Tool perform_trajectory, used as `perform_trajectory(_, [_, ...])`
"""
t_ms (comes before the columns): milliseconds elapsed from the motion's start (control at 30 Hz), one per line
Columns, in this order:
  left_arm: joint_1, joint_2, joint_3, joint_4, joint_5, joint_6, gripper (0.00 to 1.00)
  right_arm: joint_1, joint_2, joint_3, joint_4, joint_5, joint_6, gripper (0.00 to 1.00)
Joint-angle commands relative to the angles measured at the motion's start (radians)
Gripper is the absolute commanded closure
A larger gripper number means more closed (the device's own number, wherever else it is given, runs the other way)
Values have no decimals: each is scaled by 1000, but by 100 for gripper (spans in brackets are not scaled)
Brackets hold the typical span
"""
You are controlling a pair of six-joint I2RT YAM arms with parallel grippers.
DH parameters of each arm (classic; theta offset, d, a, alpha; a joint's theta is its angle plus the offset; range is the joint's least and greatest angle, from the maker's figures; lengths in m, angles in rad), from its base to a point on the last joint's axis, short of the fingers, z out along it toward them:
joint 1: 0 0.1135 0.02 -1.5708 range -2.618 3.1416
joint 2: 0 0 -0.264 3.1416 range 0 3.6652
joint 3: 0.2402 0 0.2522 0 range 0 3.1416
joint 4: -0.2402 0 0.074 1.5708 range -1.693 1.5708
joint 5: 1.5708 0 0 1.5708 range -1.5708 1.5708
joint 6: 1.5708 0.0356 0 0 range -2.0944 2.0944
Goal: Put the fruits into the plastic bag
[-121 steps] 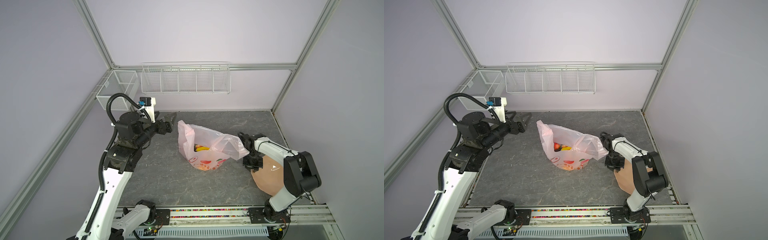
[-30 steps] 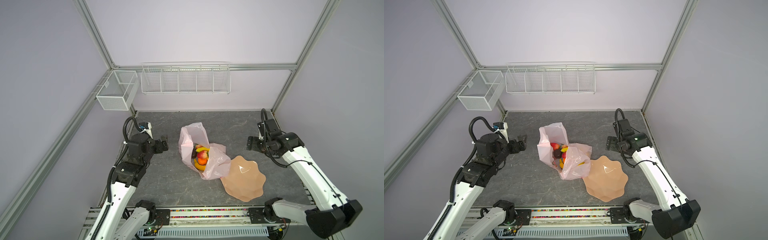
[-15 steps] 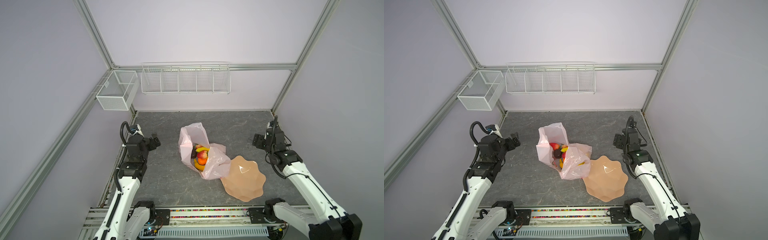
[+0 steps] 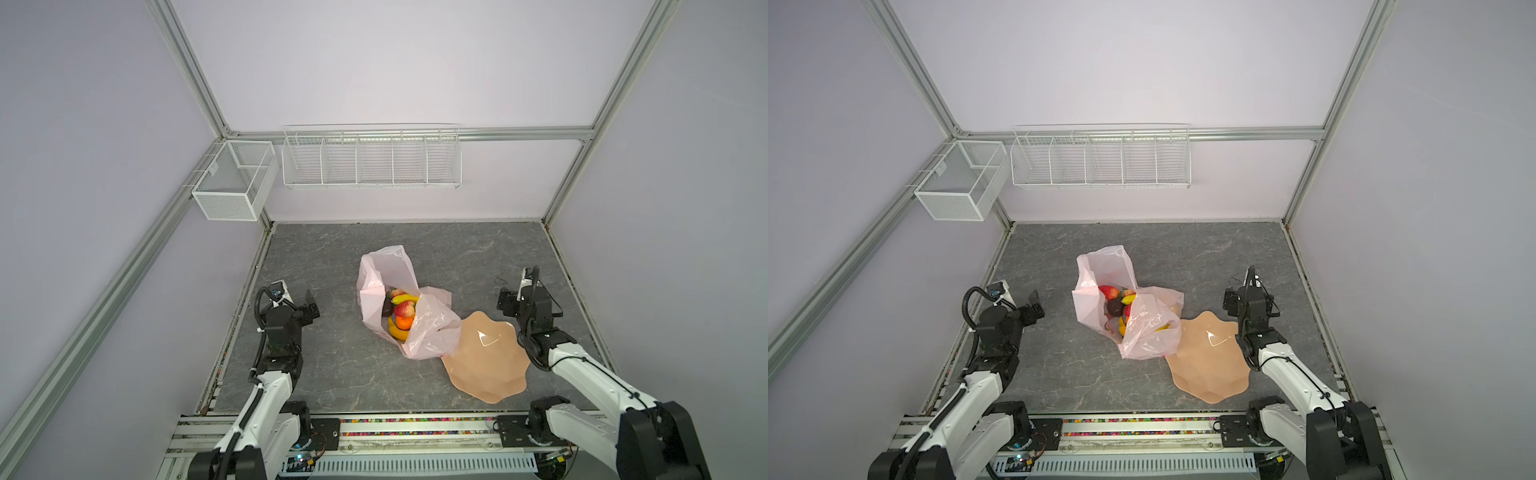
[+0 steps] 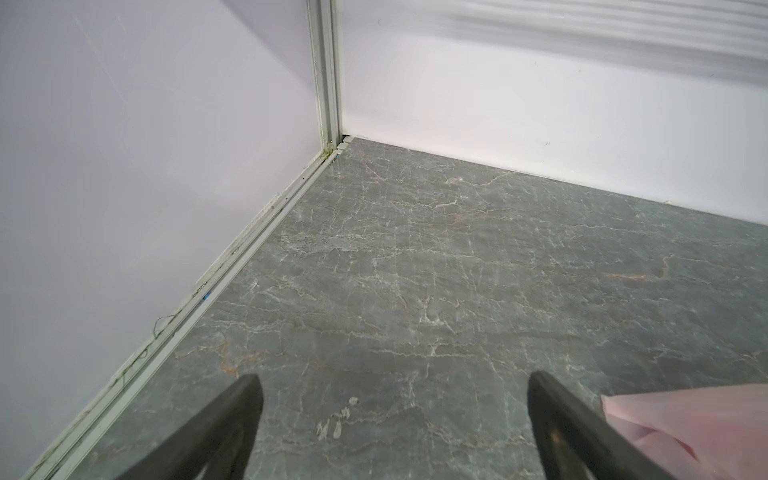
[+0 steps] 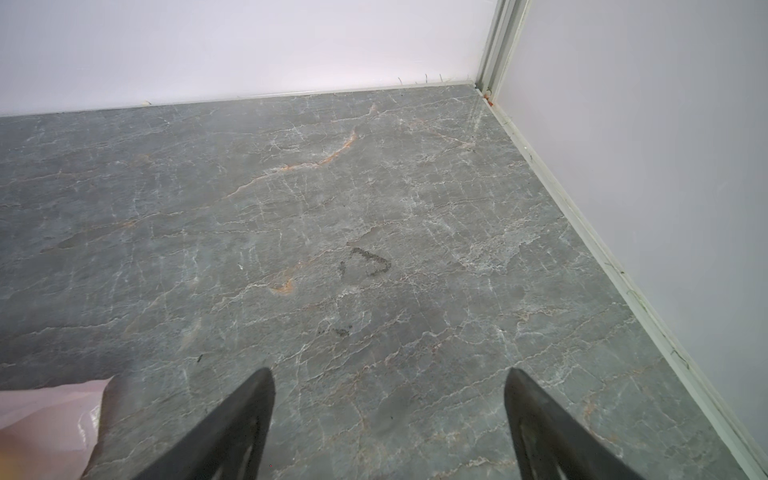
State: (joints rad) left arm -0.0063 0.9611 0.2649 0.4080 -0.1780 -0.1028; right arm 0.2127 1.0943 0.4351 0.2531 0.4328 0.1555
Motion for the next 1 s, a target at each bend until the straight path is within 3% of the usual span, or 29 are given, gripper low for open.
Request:
perform_trajectory(0, [6, 122, -21, 275, 26, -2, 1, -1, 45, -14, 248, -24, -77, 11])
perform_trajectory(167, [6, 284, -33, 471, 66, -6, 1, -1, 147, -34, 421, -77, -154, 11])
perform_trajectory(500, [13, 530, 14, 632, 150, 70, 1, -2, 269, -22, 595, -84, -172, 11])
perform_trajectory(567, [14, 591, 29, 688, 155, 74, 1, -2, 257, -25, 581, -93, -172, 11])
perform_trajectory(667, [14, 556, 68, 554, 149, 71, 1, -2, 196, -55, 555, -82, -161, 11])
perform_trajectory(833, [14, 584, 72, 590, 146, 74, 1, -2, 2, -156, 422, -48, -189, 11])
perform_trajectory(967, [14, 584, 77, 584, 154, 78, 1, -67, 28, -233, 532, -71, -166, 11])
